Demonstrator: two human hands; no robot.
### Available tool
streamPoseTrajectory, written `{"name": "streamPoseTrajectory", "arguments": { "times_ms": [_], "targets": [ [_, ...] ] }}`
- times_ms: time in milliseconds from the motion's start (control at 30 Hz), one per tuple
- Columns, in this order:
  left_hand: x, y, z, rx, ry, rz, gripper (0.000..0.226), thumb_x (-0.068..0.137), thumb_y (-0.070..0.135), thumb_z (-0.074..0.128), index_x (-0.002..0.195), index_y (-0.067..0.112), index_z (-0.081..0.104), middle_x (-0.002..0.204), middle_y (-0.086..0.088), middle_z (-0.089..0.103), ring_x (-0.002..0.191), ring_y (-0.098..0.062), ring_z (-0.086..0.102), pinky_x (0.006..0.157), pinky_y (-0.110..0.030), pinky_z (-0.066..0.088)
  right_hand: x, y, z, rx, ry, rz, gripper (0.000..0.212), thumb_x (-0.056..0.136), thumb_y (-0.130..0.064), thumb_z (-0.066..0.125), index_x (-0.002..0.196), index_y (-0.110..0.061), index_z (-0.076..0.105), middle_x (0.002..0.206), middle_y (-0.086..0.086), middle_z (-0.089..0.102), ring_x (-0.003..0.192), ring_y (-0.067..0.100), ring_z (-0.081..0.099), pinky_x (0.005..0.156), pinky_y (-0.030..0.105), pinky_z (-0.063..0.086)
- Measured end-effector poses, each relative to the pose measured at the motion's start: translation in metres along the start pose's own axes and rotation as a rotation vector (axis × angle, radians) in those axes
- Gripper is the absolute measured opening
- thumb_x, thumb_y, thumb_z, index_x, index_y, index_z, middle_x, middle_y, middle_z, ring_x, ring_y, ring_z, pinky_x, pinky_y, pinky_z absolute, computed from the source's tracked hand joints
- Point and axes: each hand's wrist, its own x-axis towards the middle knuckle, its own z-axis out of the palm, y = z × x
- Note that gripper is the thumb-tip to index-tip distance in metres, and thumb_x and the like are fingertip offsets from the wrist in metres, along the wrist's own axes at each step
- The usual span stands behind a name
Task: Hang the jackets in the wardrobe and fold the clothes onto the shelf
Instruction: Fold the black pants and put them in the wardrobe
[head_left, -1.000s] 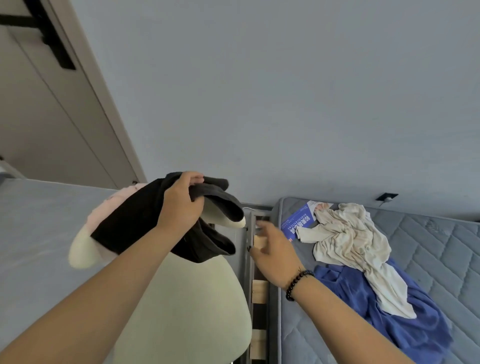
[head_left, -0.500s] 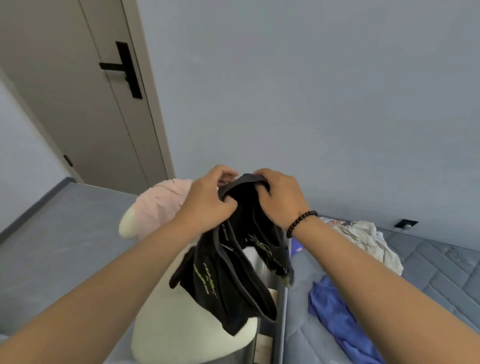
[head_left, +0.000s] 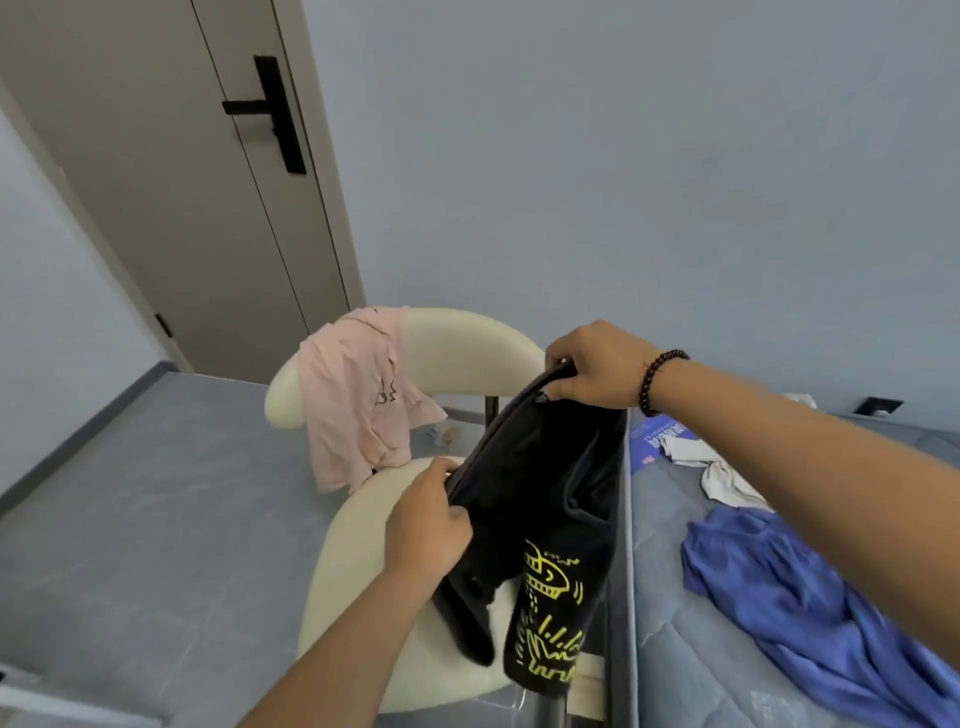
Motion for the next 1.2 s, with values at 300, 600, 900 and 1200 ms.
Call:
{"name": "streamPoseTrajectory", "arguments": {
  "times_ms": [300, 600, 900, 1200],
  "targets": [
    [-0.056, -0.093, 0.072, 0.186, 0.023, -0.111, 0.012, 0.082, 0.017, 0.057, 0.086, 0.029, 0.056, 0.078, -0.002, 0.063, 0.081, -0.032, 0.062, 0.062, -0.032, 0.046, -0.05, 0.045, 0.05, -0.052, 0.159, -0.061, 0.024, 0.082, -0.037, 0.07, 0.085, -0.013, 0.068, 0.077, 0.005, 0.061, 0.08, 0.024, 0.056, 0.069, 0.027, 0.041],
    [-0.12, 0.0, 0.039, 0.474, 0.281, 0.174, 0.021, 0.094, 0.034, 0.053, 0.104, 0.016, 0.054, 0.089, -0.013, 0.066, 0.083, -0.036, 0.06, 0.06, -0.034, 0.038, -0.215, 0.139, 0.025, -0.083, 0.38, -0.069, 0.029, 0.087, -0.035, 0.066, 0.083, -0.006, 0.066, 0.07, 0.009, 0.062, 0.071, 0.027, 0.056, 0.062, 0.029, 0.038],
    [-0.15, 0.176, -0.013, 0.511, 0.207, 0.366, 0.04, 0.074, 0.065, 0.066, 0.08, 0.026, 0.056, 0.078, 0.004, 0.061, 0.076, -0.019, 0.058, 0.064, -0.032, 0.046, -0.361, 0.197, -0.042, -0.003, 0.704, 0.048, 0.023, 0.084, -0.03, 0.07, 0.084, -0.008, 0.065, 0.077, 0.007, 0.064, 0.076, 0.025, 0.059, 0.068, 0.032, 0.048],
    [-0.153, 0.212, 0.018, 0.478, -0.507, 0.287, 0.036, 0.057, 0.036, 0.091, 0.081, 0.022, 0.069, 0.077, 0.011, 0.074, 0.076, -0.009, 0.07, 0.071, -0.024, 0.055, -0.462, 0.215, -0.053, 0.326, 0.047, 0.251, 0.026, 0.062, -0.02, 0.086, 0.084, -0.018, 0.072, 0.079, -0.004, 0.075, 0.073, 0.01, 0.071, 0.065, 0.022, 0.052]
  ]
}}
